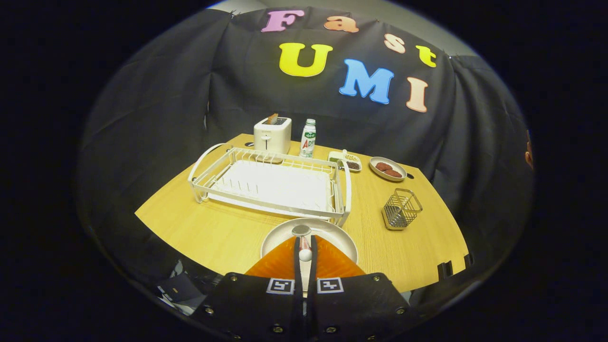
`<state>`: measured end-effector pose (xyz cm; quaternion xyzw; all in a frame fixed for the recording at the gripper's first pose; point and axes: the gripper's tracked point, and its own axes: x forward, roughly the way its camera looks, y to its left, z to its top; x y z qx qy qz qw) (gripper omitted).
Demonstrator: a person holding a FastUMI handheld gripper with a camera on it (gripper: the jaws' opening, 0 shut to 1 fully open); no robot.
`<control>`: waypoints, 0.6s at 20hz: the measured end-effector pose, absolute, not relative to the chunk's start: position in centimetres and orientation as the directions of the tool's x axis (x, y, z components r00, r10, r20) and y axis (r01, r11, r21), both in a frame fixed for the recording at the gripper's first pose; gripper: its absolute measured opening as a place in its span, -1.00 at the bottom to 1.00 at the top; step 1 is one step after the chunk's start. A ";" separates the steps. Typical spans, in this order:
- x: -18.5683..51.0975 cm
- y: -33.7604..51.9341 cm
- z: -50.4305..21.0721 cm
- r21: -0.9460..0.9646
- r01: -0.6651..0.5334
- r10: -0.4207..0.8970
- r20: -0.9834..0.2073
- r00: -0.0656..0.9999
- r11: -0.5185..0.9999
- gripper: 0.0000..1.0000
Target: Take the plate from the dish rack, then take the spoon from the basket and place it into the plate.
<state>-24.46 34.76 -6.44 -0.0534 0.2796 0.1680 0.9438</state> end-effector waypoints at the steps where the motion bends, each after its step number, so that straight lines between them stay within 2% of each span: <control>1: -24.1 34.7 -6.9 -0.008 -0.339 0.279 -0.551 0.786 0.941 -0.94; 8: -21.8 35.0 -9.3 0.023 -0.304 0.259 -0.589 0.766 0.952 -0.93; 9: -21.6 35.1 -9.4 0.029 -0.306 0.264 -0.591 0.763 0.952 -0.84; 12: -21.5 35.2 -9.2 0.023 -0.321 0.274 -0.582 0.766 0.947 -0.76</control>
